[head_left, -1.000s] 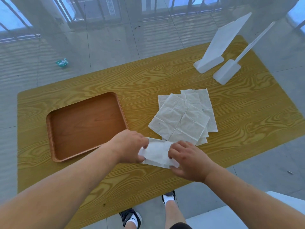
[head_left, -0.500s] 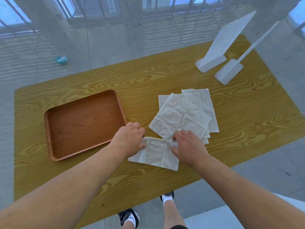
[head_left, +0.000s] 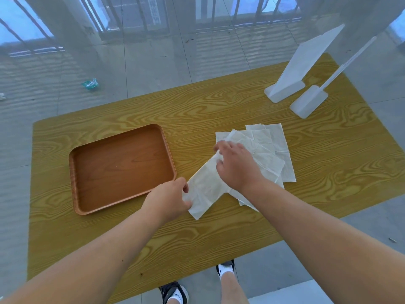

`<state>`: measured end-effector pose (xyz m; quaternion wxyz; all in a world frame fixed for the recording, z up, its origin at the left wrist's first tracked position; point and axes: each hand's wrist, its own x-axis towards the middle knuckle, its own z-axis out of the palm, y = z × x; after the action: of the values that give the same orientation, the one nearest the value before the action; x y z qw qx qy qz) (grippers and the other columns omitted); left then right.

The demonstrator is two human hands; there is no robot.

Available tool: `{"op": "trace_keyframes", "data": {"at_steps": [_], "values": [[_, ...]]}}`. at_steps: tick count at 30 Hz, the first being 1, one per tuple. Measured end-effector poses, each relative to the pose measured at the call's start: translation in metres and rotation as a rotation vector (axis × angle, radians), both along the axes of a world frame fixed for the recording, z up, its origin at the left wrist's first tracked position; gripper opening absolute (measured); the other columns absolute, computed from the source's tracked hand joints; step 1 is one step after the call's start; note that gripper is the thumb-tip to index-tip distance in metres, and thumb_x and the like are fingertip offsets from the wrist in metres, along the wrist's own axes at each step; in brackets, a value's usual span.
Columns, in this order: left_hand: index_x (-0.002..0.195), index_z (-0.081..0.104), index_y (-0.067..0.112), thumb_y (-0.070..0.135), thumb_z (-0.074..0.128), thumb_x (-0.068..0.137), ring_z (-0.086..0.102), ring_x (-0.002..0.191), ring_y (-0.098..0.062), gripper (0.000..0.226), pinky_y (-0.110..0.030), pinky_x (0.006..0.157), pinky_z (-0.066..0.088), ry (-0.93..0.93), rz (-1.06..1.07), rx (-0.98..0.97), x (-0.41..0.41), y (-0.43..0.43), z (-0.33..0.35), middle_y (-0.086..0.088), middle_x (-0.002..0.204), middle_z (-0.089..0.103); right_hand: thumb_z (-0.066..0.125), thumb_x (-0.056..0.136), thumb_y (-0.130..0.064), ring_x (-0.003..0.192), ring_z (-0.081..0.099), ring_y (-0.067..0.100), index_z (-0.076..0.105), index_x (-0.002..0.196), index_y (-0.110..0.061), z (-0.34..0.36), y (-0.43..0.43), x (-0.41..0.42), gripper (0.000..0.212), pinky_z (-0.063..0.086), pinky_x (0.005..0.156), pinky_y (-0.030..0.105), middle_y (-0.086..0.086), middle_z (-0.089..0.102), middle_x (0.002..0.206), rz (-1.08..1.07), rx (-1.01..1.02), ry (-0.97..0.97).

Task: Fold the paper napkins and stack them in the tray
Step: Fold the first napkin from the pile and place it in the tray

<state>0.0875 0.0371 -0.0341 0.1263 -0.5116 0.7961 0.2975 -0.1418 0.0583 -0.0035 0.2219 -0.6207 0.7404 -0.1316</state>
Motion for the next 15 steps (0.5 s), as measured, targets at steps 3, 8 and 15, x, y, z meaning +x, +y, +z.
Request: {"op": "trace_keyframes", "data": {"at_steps": [3, 8, 15], "values": [[0.109, 0.054, 0.030, 0.044, 0.067, 0.092, 0.059, 0.085, -0.013, 0.025, -0.028, 0.065, 0.047, 0.043, -0.111, -0.205, 0.005, 0.006, -0.002, 0.013, 0.099, 0.058, 0.062, 0.094, -0.015, 0.104, 0.056, 0.028, 0.061, 0.125, -0.013, -0.002, 0.001, 0.008, 0.032, 0.049, 0.091, 0.043, 0.005, 0.066, 0.112, -0.073, -0.136, 0.060], [0.135, 0.056, 0.025, 0.046, 0.053, 0.101, 0.055, 0.112, -0.017, 0.040, -0.031, 0.094, 0.049, -0.056, -0.365, -0.310, 0.003, 0.011, -0.010, 0.005, 0.127, 0.058, 0.059, 0.096, -0.028, 0.093, 0.057, 0.025, 0.065, 0.105, -0.017, -0.025, 0.054, 0.031, 0.016, 0.049, 0.083, 0.040, 0.002, 0.064, 0.098, 0.252, -0.028, 0.058], [0.127, 0.063, 0.028, 0.051, 0.048, 0.103, 0.064, 0.109, -0.015, 0.036, -0.030, 0.089, 0.050, 0.004, -0.378, -0.166, 0.002, 0.024, -0.013, 0.007, 0.121, 0.066, 0.053, 0.098, -0.041, 0.099, 0.052, 0.020, 0.061, 0.116, -0.023, -0.054, 0.098, 0.036, 0.027, 0.049, 0.090, 0.037, -0.003, 0.058, 0.108, 0.261, 0.065, 0.109]]}}
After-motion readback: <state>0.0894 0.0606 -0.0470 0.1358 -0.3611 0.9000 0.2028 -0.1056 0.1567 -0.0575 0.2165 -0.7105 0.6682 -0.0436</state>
